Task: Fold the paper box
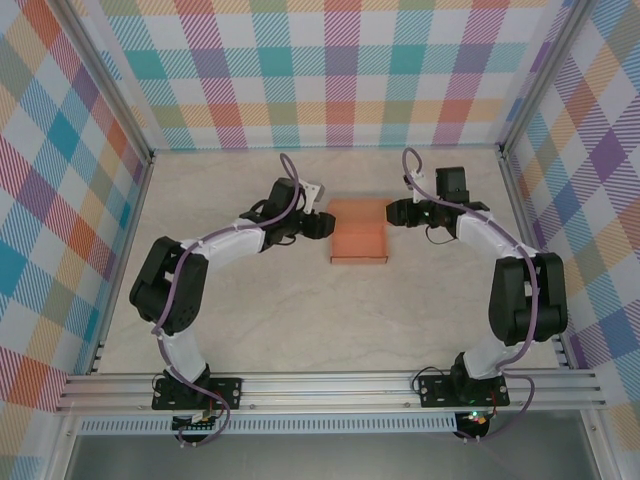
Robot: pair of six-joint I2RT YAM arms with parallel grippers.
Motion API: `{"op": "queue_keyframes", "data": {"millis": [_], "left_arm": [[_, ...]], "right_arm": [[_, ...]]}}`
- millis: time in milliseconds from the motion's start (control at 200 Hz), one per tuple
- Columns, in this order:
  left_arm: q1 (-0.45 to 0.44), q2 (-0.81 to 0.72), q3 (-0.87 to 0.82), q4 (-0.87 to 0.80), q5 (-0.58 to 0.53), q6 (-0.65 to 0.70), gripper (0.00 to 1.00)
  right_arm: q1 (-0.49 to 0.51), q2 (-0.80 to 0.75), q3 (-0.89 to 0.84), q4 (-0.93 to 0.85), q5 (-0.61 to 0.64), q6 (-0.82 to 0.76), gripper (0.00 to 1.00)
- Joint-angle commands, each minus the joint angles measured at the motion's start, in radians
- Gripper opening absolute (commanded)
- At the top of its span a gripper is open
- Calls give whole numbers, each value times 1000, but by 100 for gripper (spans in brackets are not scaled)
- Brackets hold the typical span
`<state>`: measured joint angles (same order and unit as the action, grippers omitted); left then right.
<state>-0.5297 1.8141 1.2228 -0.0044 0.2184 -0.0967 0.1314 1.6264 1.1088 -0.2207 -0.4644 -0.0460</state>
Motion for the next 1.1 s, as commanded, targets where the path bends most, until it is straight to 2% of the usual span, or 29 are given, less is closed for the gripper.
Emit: {"op": "queue_keyframes", "data": {"millis": [0,210,285,580,835,1095], "left_arm": [[-9,18,63,-40,-9,-9,53],[-11,48,119,-91,7,-53,40],[-21,51,118,-100,-5,-68,36],[-54,70,130,-132,-50,-105,31],[-66,76,113,-105,-49,-183,27],[-76,79,77,-61,-19,-283,26]], "right_arm": [[3,4,46,-62,9,-43,43],[12,27,79,-105,26,25,37],[36,32,90,-124,80,23,36],[123,27,93,-179,277,77,32],[156,-2,56,-128,338,192,24],[200,-4,31,-100,383,274,22]]}}
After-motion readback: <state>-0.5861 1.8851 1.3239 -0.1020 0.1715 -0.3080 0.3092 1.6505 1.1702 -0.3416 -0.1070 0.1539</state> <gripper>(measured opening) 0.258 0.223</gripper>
